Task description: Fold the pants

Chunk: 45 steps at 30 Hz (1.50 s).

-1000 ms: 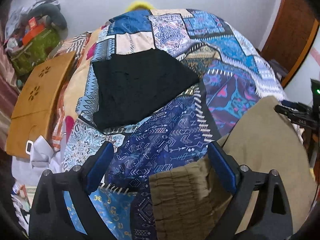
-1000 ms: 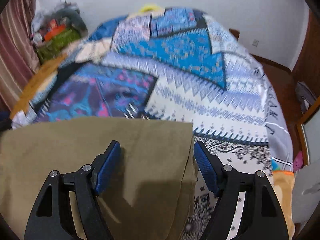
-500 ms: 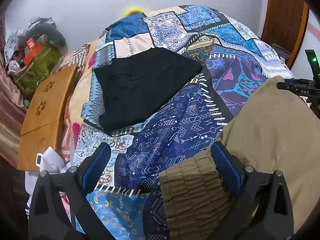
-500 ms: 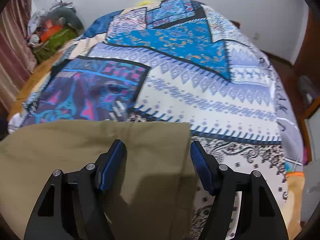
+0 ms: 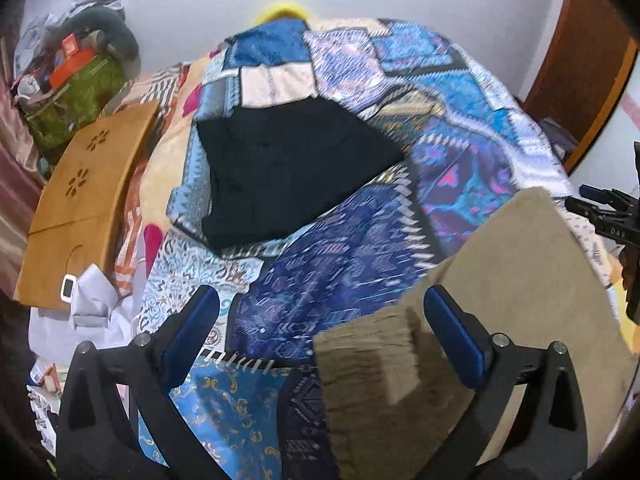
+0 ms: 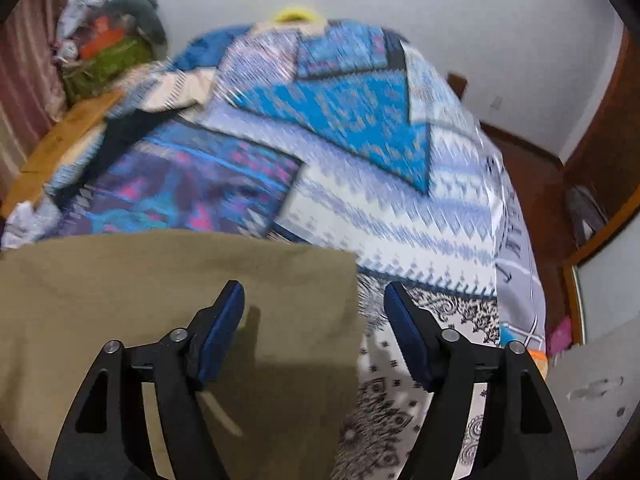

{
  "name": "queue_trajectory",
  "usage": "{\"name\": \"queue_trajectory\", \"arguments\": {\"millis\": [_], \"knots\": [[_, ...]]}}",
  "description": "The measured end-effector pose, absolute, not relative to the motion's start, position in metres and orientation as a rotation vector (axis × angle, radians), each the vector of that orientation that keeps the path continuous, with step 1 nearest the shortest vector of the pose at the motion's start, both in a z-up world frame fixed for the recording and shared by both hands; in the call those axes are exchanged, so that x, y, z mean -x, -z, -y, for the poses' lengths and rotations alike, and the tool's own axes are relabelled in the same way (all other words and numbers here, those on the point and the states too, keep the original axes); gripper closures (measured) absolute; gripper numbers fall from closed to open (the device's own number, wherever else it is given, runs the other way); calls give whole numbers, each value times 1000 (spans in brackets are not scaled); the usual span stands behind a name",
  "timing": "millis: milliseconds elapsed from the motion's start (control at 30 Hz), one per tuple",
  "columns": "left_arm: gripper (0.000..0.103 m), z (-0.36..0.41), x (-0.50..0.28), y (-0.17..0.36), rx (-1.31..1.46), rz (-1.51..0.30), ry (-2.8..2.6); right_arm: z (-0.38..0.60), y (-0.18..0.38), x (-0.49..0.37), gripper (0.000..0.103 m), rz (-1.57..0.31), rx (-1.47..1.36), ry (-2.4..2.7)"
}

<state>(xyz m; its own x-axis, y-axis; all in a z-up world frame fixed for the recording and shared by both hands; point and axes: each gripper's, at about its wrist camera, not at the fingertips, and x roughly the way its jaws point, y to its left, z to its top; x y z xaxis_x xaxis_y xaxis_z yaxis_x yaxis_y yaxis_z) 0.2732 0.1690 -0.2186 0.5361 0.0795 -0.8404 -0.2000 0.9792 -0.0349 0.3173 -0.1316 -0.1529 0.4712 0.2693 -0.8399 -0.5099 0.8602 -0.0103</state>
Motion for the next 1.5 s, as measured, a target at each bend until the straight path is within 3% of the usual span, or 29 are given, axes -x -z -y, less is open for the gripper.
{"name": "queue_trajectory", "arguments": {"millis": [233,500,1167,1500], "knots": [[0,-138,-275,197,105,-969,-66,80,118,-278,26,-947,203,-731],[0,-109,-268,243,0,-1123,-18,28,168,-243,26,-1136,382,-853],[0,-94,-191,231,3,-1052,-122,116,150,-164,22,-1101,266,-671],[0,-105,-159,231,189,-1019,-168,151,151,-130,18,-1092,96,-566]]}}
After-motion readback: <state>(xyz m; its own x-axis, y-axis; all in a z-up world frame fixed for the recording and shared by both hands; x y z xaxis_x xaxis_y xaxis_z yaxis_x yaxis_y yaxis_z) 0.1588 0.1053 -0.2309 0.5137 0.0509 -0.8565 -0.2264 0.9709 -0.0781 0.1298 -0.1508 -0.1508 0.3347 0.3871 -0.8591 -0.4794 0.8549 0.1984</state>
